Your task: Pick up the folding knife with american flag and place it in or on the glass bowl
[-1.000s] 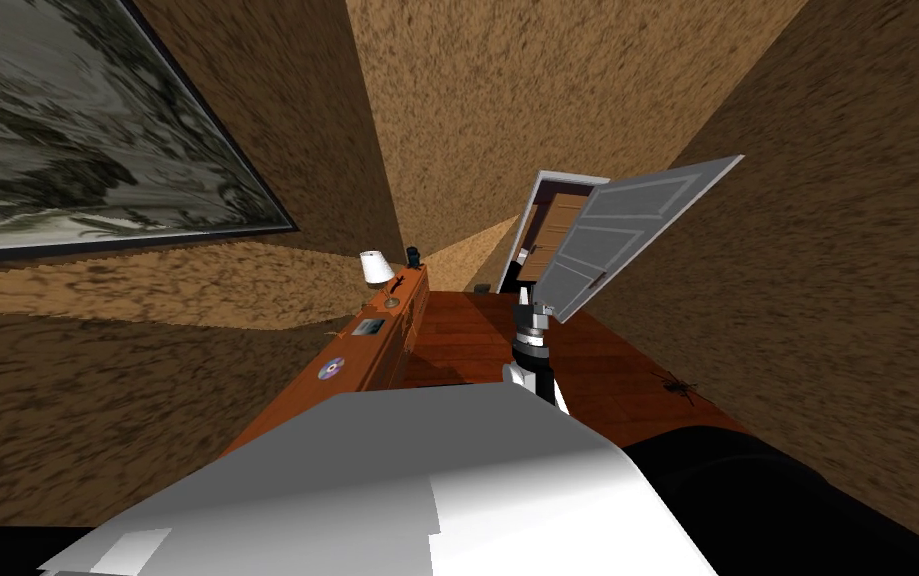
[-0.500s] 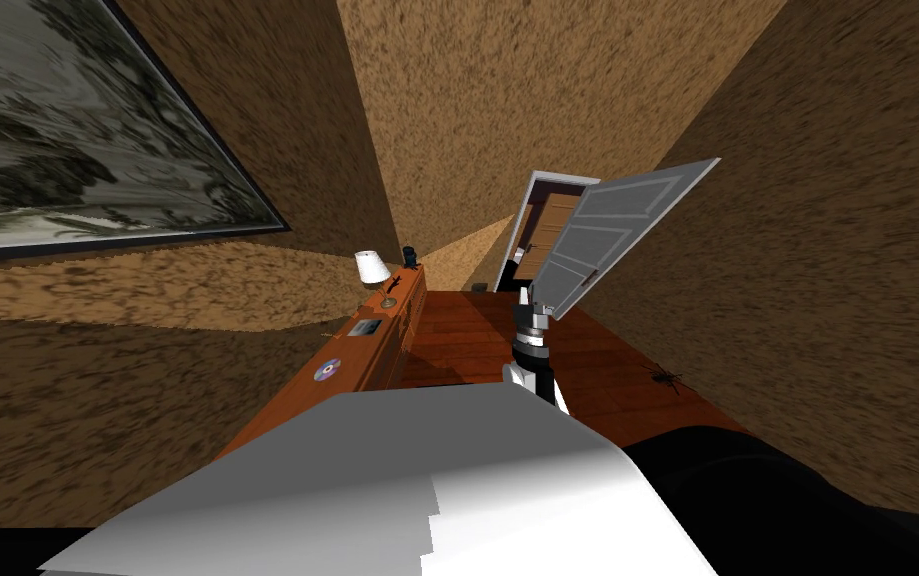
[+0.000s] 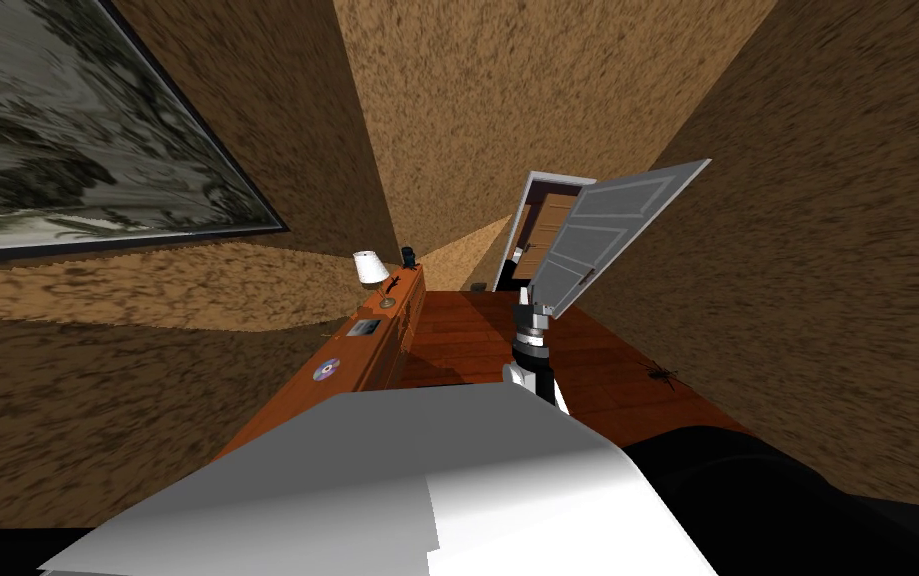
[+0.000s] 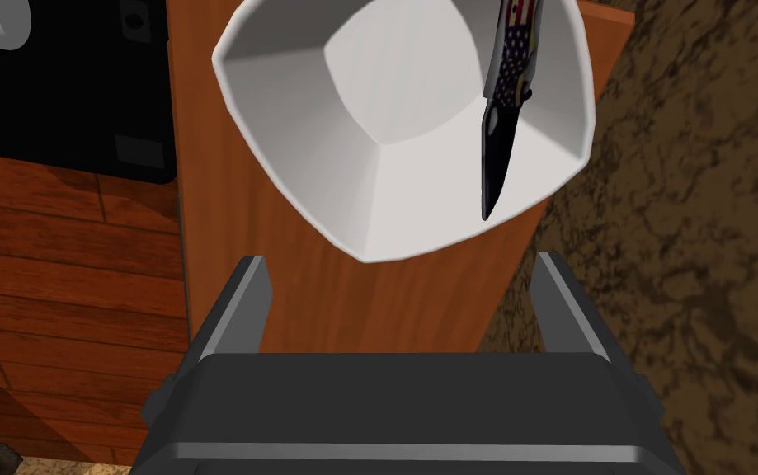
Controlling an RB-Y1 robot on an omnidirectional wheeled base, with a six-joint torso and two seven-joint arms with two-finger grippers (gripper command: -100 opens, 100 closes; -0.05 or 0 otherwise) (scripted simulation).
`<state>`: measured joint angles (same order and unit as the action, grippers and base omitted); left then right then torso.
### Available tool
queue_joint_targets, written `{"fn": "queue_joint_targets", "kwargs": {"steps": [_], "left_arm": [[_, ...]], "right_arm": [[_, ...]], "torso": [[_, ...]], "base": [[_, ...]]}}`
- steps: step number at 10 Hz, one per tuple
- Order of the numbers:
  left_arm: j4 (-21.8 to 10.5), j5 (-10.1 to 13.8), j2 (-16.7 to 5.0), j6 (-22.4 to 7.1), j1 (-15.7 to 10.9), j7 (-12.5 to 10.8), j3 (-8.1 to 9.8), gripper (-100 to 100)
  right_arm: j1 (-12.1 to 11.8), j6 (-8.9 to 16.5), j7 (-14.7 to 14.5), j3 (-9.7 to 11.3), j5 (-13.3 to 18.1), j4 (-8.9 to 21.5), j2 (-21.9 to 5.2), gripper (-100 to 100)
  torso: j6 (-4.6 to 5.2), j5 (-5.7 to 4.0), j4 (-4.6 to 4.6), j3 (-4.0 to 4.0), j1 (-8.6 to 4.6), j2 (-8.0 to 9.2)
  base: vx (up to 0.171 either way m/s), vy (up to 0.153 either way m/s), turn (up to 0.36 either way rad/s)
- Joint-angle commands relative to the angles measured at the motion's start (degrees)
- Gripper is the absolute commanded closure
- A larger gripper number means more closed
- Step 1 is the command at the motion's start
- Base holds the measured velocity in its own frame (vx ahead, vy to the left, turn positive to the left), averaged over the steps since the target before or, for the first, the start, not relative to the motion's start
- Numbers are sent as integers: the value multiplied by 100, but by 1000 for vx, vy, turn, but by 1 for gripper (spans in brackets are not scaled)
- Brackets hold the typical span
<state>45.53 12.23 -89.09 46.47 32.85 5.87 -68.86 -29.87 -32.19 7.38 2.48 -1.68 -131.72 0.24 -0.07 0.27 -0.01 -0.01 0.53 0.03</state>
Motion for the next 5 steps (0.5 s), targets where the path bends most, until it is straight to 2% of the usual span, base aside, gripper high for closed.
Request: {"fn": "queue_joint_targets", "kwargs": {"steps": [1, 5], "left_arm": [[0, 0, 0, 0, 0, 0, 0, 0], [0, -2, 0, 0, 0, 0, 1, 0]], "right_arm": [[0, 0, 0, 0, 0, 0, 0, 0], [0, 0, 0, 0, 0, 0, 0, 0]], "torso": [[0, 0, 0, 0, 0, 0], [0, 0, 0, 0, 1, -1]], "base": [[0, 0, 0], [0, 0, 0]]}}
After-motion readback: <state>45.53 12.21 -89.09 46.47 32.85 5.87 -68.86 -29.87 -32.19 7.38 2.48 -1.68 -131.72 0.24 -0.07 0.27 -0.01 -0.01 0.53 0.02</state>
